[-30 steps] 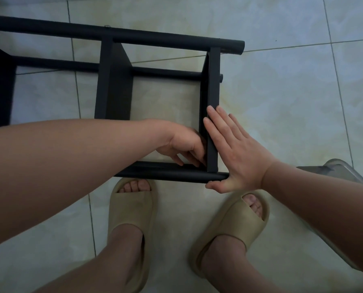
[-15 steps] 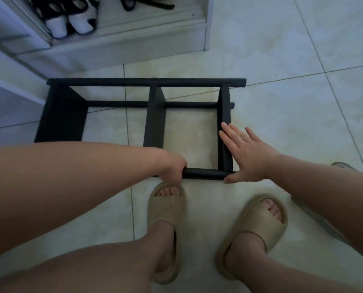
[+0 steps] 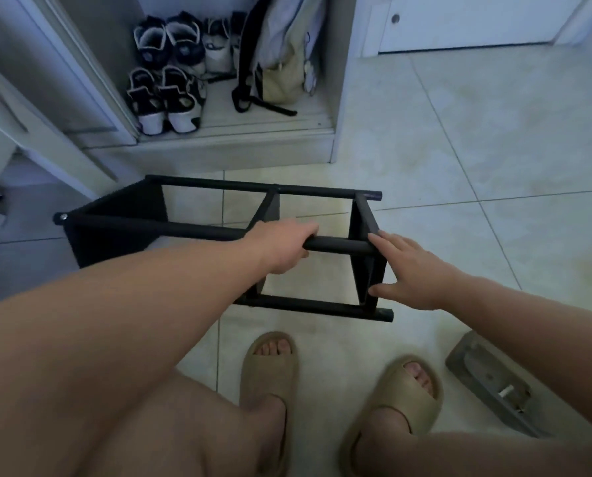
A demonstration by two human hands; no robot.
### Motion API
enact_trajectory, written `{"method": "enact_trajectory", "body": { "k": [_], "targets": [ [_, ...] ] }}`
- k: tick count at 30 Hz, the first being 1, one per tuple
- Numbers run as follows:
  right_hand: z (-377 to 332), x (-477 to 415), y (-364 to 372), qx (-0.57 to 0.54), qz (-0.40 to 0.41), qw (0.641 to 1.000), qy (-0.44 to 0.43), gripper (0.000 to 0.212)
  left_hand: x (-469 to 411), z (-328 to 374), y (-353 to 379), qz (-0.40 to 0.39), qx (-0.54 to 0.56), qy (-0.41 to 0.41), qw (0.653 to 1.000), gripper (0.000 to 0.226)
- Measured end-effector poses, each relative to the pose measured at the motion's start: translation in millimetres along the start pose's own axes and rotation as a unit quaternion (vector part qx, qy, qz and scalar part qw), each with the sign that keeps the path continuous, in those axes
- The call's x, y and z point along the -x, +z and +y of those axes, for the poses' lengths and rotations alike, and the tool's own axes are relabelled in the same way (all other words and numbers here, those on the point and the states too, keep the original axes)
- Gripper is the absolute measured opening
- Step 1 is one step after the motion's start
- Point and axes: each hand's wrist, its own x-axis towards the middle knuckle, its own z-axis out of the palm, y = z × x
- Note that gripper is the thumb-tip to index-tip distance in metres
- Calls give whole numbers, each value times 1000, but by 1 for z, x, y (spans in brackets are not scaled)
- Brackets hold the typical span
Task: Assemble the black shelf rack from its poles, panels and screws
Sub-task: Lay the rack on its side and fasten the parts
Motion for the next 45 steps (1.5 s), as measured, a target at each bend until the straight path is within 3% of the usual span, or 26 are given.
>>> {"method": "enact_trajectory", "body": {
  "k": [12,18,25,30,36,45],
  "targets": [
    [-17,40,-18,7,98,994,54,98,27,31,-28,38,-17,19,999,23],
    [-9,22,-13,13,76,995,66,99,6,26,-19,52,-16,-11,998,25],
    [-3,-29,-11,-2,126,990,67,87,-34,8,-16,116,-14,-66,991,23],
    [1,-46,-5,-13,97,992,73,83,-49,-1,-17,120,-22,-98,988,29],
    [8,-22,-5,2,73,994,81,83,-28,4,-9,39,-27,-77,996,71],
    [33,70,1,-1,82,986,143,83,8,72,-18,38,-69,25,997,75]
  ]
}}
